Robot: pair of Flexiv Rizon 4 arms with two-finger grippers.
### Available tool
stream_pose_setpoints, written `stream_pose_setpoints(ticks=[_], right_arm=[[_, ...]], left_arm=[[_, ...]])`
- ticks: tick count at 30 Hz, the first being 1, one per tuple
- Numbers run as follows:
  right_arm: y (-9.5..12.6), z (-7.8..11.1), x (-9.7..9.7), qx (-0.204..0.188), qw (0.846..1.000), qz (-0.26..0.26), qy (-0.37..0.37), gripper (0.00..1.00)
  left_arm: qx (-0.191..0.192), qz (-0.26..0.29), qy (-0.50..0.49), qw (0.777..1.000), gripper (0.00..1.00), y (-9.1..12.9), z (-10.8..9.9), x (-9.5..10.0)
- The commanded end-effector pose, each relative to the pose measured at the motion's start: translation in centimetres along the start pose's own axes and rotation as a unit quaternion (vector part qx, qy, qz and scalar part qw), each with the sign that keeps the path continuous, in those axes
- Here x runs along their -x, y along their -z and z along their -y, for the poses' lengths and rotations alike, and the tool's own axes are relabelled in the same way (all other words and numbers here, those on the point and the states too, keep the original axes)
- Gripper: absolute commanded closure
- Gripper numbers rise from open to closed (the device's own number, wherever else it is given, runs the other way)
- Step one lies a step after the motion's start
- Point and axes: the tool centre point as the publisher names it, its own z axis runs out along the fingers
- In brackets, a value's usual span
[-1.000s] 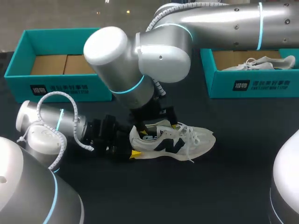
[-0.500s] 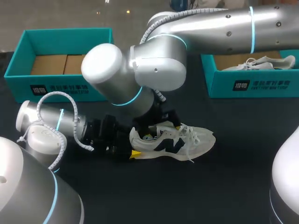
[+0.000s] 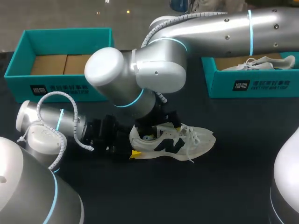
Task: Take the shoe out of the shoebox, open the shoe tongue, remove and reinsert the insole, then place the shoe into the shoebox
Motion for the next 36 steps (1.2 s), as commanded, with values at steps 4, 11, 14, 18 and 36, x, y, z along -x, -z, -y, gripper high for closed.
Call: stream_pose_setpoints(ticks=[4, 11, 14, 18, 36], right_arm=[[-0.3, 0.6, 0.4, 0.001, 1.000, 0.000, -0.030, 0.99], [0.6, 0.8, 2.1, 0.003, 0.999, 0.006, -0.050, 1.00], [1.5, 0.8, 3.0, 0.006, 0.998, 0.009, -0.061, 1.00], [2.5, 0.9, 4.6, 0.004, 0.997, 0.010, -0.079, 1.00], [2.1, 0.0, 10.3, -0.080, 0.983, -0.037, -0.161, 1.00]], left_arm=[[0.001, 0.000, 0.001, 1.000, 1.00, -0.2, -0.1, 0.0], [0.001, 0.000, 0.001, 1.000, 1.00, -0.2, -0.1, 0.0], [0.001, 0.000, 0.001, 1.000, 1.00, -0.2, -0.1, 0.0], [0.001, 0.000, 0.001, 1.000, 1.00, -0.2, -0.1, 0.0], [0.001, 0.000, 0.001, 1.000, 1.00, -0.2, -0.1, 0.0]])
